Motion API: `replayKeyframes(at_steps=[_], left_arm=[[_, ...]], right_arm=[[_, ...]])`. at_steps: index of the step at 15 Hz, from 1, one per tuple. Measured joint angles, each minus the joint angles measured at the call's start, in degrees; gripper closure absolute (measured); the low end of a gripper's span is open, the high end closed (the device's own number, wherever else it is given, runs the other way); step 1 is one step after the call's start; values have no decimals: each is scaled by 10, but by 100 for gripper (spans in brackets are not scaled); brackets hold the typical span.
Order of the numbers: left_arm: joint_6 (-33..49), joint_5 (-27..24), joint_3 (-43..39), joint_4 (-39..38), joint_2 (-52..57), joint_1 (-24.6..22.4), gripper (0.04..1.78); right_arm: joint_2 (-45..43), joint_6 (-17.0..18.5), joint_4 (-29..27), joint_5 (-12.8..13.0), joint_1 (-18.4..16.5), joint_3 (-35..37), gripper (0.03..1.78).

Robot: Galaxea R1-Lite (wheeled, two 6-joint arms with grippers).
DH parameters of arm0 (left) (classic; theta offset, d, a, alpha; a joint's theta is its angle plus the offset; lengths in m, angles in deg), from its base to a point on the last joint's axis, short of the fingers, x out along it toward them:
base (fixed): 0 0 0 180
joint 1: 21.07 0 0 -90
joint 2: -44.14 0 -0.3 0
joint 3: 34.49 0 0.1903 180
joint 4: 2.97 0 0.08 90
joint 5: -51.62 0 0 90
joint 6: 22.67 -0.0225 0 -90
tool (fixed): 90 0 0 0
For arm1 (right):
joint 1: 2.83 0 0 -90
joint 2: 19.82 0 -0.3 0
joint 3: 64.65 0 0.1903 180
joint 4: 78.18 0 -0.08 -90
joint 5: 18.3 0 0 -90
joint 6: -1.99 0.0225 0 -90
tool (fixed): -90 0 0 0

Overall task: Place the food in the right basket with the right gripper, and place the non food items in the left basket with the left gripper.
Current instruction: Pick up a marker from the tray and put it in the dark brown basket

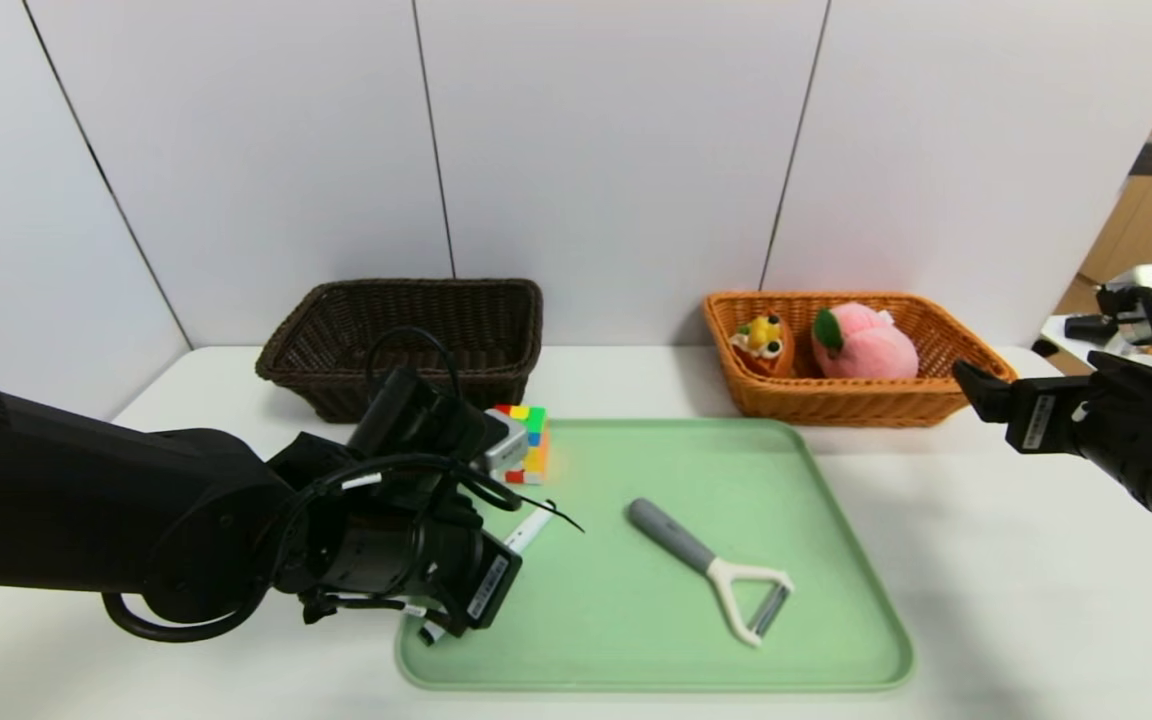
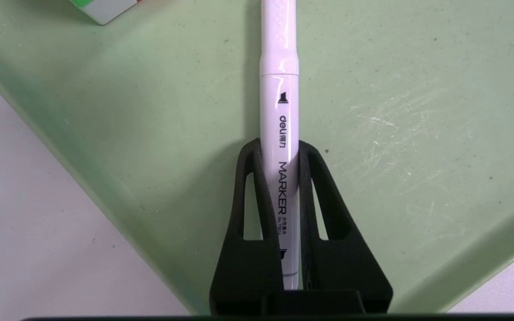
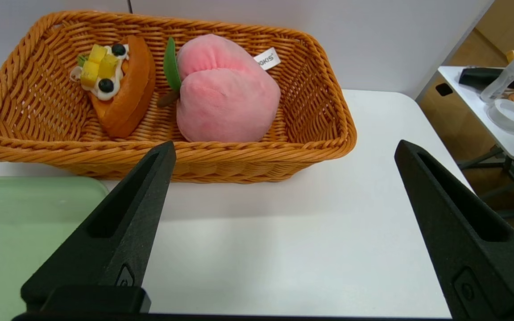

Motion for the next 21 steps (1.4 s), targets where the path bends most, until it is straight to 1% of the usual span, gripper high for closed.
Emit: replayKeyframes(at_steps=[3, 5, 8, 11, 12, 14, 16, 19, 21], left_arm=[[1, 4, -1, 0, 0, 0, 165], [1, 18, 0, 0, 3, 0, 165], [-1, 30, 14, -44, 23, 0, 165], [-8, 47, 64, -88, 62, -10, 165], [-15, 47, 91, -89, 74, -24, 165], [-39, 37, 146, -86, 86, -67, 165], [-61, 7, 207, -67, 84, -119, 165], [-67, -33, 309, -8, 49, -184, 165], [-74, -43, 368, 33, 4, -218, 165]], right_arm=[[2, 1, 0, 0, 0, -2, 12], [3, 1, 0, 0, 0, -2, 12], [4, 2, 0, 0, 0, -2, 12], [4, 3, 0, 0, -1, 0, 12], [4, 3, 0, 0, -1, 1, 12], [6, 1, 0, 0, -1, 2, 12], [9, 1, 0, 0, 0, 2, 12], [12, 1, 0, 0, 0, 2, 12], [13, 2, 1, 0, 0, 3, 12]])
